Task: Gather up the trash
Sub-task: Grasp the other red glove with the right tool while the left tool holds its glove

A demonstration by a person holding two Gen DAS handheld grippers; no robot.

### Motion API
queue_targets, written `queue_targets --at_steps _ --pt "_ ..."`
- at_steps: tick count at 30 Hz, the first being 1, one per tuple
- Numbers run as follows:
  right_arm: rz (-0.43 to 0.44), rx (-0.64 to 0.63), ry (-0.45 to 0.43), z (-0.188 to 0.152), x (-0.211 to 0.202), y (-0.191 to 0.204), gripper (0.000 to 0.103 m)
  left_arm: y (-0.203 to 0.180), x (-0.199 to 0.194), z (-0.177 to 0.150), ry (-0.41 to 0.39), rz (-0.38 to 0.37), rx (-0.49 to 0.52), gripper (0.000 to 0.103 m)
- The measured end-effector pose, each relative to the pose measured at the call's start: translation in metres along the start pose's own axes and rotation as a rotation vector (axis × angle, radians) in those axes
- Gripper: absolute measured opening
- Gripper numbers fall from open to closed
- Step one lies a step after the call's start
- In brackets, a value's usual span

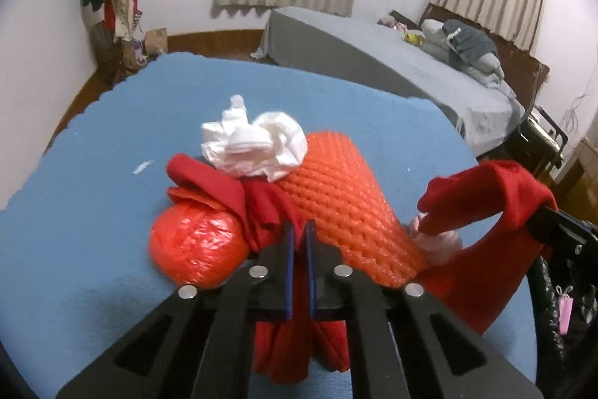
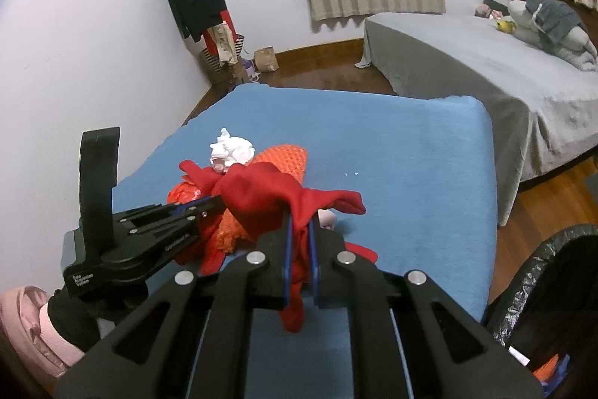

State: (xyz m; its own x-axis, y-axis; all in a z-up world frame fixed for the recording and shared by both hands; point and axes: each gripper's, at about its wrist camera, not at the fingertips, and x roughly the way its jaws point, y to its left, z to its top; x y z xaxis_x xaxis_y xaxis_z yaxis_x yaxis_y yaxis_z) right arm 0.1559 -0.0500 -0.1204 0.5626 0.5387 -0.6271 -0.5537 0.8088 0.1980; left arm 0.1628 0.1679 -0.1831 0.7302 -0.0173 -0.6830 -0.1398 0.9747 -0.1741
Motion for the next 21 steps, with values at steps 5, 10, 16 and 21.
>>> queue_targets --at_steps 5,10,16,21 --pt "0.017 -0.016 -0.017 0.005 -0.005 0.007 0.007 0.001 -0.030 0.006 -0.082 0.003 -0.003 0.005" --pt "0.034 -0.034 -0.051 0.015 -0.018 0.013 0.007 0.001 -0.064 0.016 -0.151 -0.007 -0.002 0.005" --pt "0.052 -0.052 -0.091 0.024 -0.034 0.020 0.007 -0.005 -0.096 0.025 -0.206 -0.024 0.002 0.005" --pt "0.064 -0.056 -0.121 0.030 -0.050 0.023 0.007 -0.015 -0.111 0.030 -0.229 -0.039 0.016 0.005"
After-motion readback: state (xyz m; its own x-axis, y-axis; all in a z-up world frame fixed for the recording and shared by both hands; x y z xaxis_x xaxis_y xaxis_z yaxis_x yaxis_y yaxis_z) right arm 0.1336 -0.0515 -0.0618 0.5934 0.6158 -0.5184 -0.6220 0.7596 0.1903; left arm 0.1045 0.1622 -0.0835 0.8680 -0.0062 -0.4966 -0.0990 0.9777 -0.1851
